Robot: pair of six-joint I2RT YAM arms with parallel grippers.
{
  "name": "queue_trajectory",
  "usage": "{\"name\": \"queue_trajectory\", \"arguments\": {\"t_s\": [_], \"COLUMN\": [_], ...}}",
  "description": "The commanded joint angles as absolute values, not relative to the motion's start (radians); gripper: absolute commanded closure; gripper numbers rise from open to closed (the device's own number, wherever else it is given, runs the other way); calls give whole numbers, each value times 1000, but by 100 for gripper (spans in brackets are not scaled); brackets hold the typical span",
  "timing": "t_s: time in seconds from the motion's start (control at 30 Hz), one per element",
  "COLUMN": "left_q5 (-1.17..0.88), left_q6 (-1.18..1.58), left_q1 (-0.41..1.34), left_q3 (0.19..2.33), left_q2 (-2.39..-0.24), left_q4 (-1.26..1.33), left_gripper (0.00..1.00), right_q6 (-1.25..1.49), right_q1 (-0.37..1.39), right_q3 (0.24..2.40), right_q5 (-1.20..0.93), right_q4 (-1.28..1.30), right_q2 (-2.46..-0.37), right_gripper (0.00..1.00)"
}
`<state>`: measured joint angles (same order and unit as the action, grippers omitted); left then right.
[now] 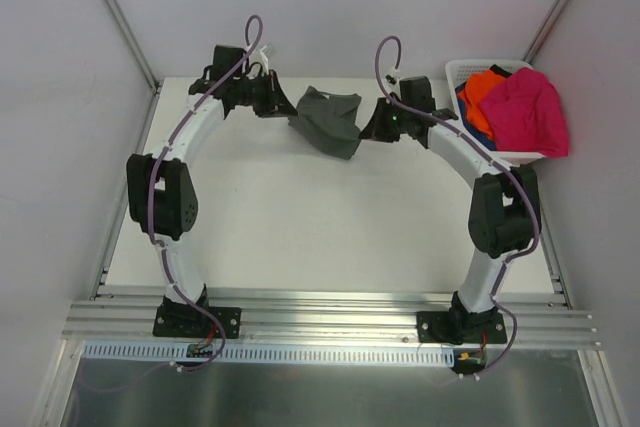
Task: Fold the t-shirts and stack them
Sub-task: Fold the tshirt
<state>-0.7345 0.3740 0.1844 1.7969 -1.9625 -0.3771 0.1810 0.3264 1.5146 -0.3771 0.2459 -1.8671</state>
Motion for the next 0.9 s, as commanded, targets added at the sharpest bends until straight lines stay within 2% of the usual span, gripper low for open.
{"name": "queue_trajectory", "arguments": {"t_s": [0.0,0.23,0.5,0.67,0.87], "left_q5": [-773,-769,-761,-718,-695], "left_q6": [345,336,353,354,308], "left_q1": [198,215,247,261,245], "left_q3": [1678,1419,1273,1241,1333], "left_q2": [-1846,-1681,-1504,-1427,-1506], "left_q4": [-414,-417,-420,-419,-425], "left_gripper": [100,100,100,100,100], "right_q6": [198,181,147,133,115], "right_q1": [344,356,399,414,399], "right_q3": [1441,1318,1217,1172,1164], "right_q5": [-410,-397,-370,-354,-356], "right_q4": [242,268,339,347,328], "right_q2": [-1753,-1596,-1408,-1316,-1327], "right_gripper": [100,100,100,99,100]}}
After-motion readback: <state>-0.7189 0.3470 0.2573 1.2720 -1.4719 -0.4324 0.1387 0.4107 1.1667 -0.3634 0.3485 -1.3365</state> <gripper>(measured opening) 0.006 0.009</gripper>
